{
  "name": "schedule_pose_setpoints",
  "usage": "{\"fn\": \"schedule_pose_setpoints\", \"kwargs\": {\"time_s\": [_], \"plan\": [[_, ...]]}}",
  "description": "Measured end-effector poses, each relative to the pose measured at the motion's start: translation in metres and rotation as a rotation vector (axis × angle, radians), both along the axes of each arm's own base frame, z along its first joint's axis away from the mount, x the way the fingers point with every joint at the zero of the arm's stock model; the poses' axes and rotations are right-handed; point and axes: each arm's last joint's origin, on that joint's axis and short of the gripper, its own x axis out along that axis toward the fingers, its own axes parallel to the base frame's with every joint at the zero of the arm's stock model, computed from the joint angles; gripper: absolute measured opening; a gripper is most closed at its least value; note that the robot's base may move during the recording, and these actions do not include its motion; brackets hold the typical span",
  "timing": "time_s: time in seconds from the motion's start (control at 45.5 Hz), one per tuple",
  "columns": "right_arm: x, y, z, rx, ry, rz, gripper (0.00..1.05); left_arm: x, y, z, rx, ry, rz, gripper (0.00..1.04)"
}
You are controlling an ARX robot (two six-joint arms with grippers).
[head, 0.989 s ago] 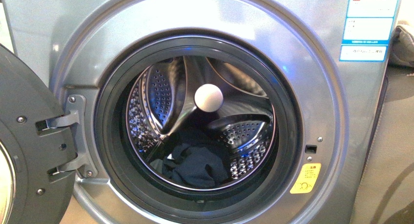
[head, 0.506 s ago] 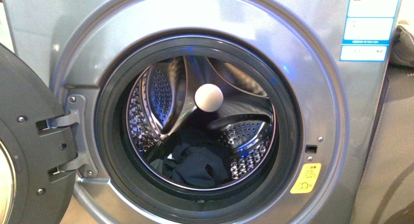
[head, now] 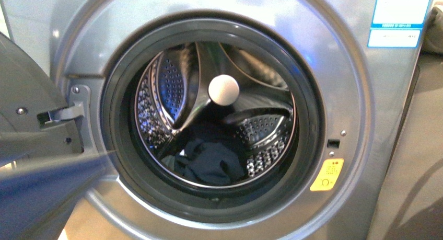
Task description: Collect clothes from washing machine
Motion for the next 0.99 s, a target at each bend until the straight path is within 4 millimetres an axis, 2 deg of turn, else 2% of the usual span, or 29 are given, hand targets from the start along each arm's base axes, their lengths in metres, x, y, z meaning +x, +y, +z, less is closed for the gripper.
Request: {"fn": "schedule_pose_setpoints", "kwargs": {"time_s": [0.286,0.66,0.814,0.989], "plan": [[0.0,0.0,0.0,0.0,0.0,0.0,0.97,0.051,-0.018,0.005,0.019,0.007,-0.034,0.98],[0.0,0.0,0.0,0.0,0.0,0.0,0.97,0.104,-0.045,-0.007,0.087,0.047,-0.02,0.98],[0.0,0.0,0.0,0.0,0.0,0.0,0.97,0.14,-0.056,-0.015,0.12,0.084,0.029,0.98],[0.0,0.0,0.0,0.0,0.0,0.0,0.97,0.168,-0.064,-0.024,0.142,0.116,0.074,0.98]]}}
